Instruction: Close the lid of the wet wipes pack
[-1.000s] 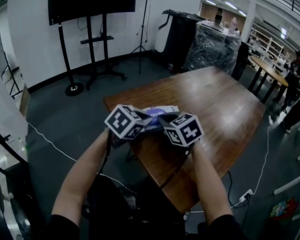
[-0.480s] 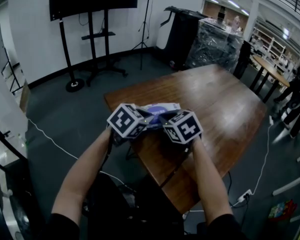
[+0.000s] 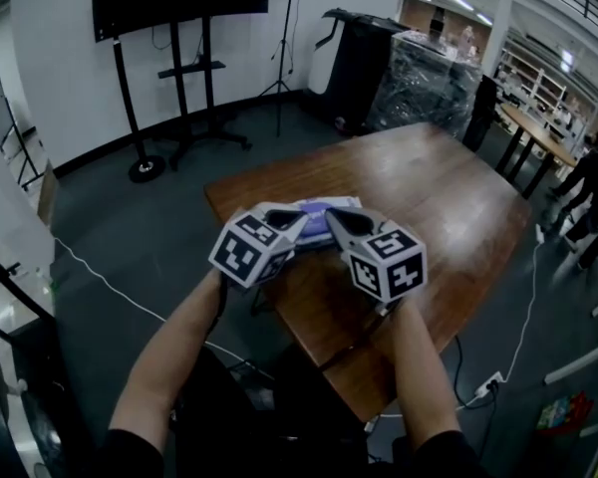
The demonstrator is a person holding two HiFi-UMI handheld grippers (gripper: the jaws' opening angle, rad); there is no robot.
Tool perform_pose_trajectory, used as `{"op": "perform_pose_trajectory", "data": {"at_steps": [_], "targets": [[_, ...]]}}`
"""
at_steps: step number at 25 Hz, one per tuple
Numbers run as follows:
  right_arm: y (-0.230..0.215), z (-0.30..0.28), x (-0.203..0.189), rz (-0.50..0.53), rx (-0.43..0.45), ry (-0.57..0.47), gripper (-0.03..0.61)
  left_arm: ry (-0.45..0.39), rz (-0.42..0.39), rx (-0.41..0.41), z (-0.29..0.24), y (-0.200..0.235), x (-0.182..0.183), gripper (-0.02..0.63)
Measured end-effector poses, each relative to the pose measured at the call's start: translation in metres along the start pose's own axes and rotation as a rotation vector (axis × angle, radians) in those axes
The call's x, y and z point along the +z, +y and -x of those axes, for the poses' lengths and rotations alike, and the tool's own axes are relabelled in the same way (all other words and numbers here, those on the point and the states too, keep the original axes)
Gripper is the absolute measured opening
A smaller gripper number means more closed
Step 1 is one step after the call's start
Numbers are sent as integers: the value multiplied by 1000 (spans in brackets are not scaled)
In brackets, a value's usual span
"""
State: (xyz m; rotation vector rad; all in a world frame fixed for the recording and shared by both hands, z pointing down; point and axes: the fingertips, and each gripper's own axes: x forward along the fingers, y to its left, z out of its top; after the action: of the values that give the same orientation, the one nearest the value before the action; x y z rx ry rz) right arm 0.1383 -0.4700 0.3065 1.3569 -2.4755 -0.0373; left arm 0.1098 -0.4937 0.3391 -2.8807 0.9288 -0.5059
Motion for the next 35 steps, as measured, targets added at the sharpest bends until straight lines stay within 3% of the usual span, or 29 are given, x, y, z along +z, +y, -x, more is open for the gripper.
{"op": "perform_pose_trajectory", "data": {"at_steps": [6,9,11,17,29,35], "targets": [[27,28,42,-14,-34,-181,11,-125,61,89,57,0,19,8],[47,44,42,-29,-37,-232,11,-147,37,116,82,-11,18,8],[58,53,37,-42,-39,-246,11,-160,18,129,96,-21,17,8],[88,82,21,-94,-51,-270,11,-227,61,123,125,-54,20,8],[143,153,1,-105,-61,-310,11,-257,104,84,160,-140,15,8],[161,181,-2,-107,-66,-331,11,-251,101,104,175,-168,16,8]]}}
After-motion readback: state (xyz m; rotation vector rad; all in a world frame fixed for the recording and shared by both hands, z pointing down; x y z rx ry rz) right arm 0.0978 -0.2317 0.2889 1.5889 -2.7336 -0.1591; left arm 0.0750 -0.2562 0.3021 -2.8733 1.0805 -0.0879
